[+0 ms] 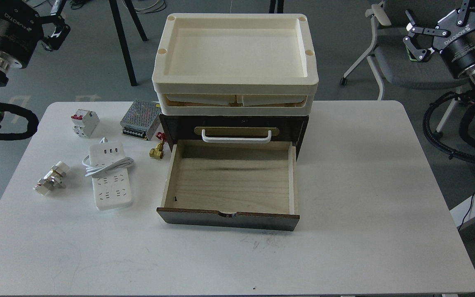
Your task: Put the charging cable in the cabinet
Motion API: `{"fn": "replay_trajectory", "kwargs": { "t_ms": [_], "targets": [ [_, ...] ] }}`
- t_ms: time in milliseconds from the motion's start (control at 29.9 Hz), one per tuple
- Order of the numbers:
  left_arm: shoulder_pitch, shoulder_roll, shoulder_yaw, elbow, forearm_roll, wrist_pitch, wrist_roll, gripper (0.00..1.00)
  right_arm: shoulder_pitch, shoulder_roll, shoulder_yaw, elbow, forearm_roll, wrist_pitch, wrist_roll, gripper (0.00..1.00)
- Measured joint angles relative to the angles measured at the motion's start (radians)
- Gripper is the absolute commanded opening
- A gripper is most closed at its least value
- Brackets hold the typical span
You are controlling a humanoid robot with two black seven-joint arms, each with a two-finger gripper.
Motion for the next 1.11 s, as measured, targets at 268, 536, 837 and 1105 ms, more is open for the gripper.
{"fn": "replay_trajectory", "kwargs": {
  "t_ms": [268, 536, 837, 1105],
  "targets": [
    [0.020, 0.010, -0.064, 0.014, -0.009, 0.000, 0.000, 1.00, 0.009, 0.022, 0.015, -0.042, 0.000, 0.000, 0.000, 1.00],
    [0.048, -0.098, -0.352, 0.199, -0.052, 0.000, -0.001, 1.00, 0.025, 0.026, 0.014, -0.046, 0.000, 0.000, -0.003, 1.00],
    [0.277, 0.032, -0.693, -0.176, -0.037, 0.000, 0.000, 1.00, 0.055, 0.021, 0.011, -0.068, -0.001, 0.000, -0.003, 1.00],
    [0.426, 0.367, -0.739, -0.564, 0.374, 0.000, 0.000, 1.00, 0.055, 0.024, 0.012, -0.108, -0.001, 0.000, -0.003, 1.00]
  ]
}}
